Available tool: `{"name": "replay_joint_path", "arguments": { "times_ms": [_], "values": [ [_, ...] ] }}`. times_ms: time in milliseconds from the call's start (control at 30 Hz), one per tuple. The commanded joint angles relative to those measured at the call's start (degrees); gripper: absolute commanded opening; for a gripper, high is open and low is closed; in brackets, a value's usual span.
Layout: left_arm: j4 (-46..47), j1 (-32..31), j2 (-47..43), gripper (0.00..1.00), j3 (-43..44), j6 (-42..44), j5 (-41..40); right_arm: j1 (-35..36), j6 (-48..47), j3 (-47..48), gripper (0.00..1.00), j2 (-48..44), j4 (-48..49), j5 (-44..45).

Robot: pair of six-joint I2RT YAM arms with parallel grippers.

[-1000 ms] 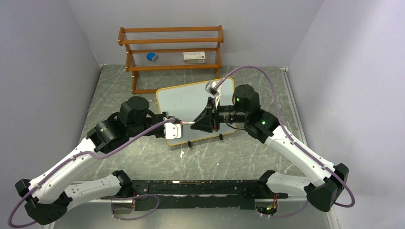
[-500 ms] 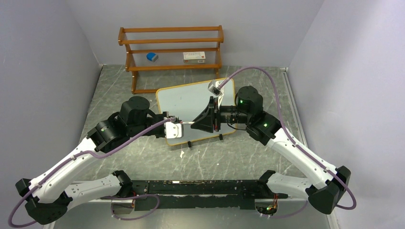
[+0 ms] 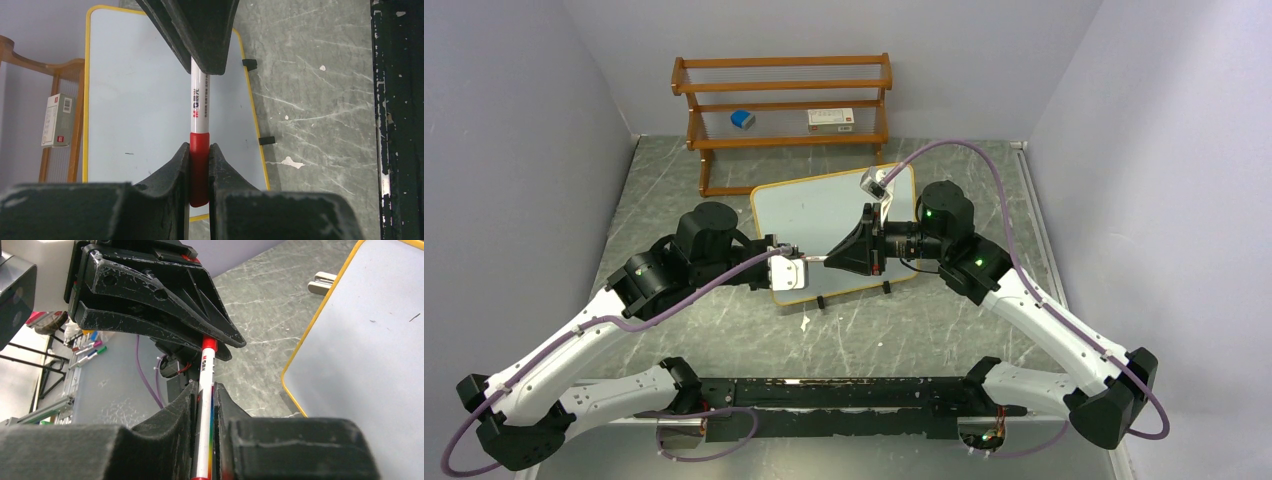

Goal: Write a sentence on the whiteboard
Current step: Open the pen cap from the whiteboard marker.

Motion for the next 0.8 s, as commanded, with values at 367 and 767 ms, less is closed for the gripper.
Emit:
{"name": "replay_joint_path", "arguments": {
  "times_ms": [367, 767],
  "values": [
    [-1.0, -0.3, -0.8, 0.05, -0.7, -0.3, -5.2, -0.7, -0.8, -0.7, 0.0, -2.6, 0.9, -1.6],
    [0.6, 0.1, -2.3, 0.05, -5.3, -0.1, -12.2, -6.1, -1.7, -2.1, 0.0, -8.8, -2.3, -5.2]
  ]
}}
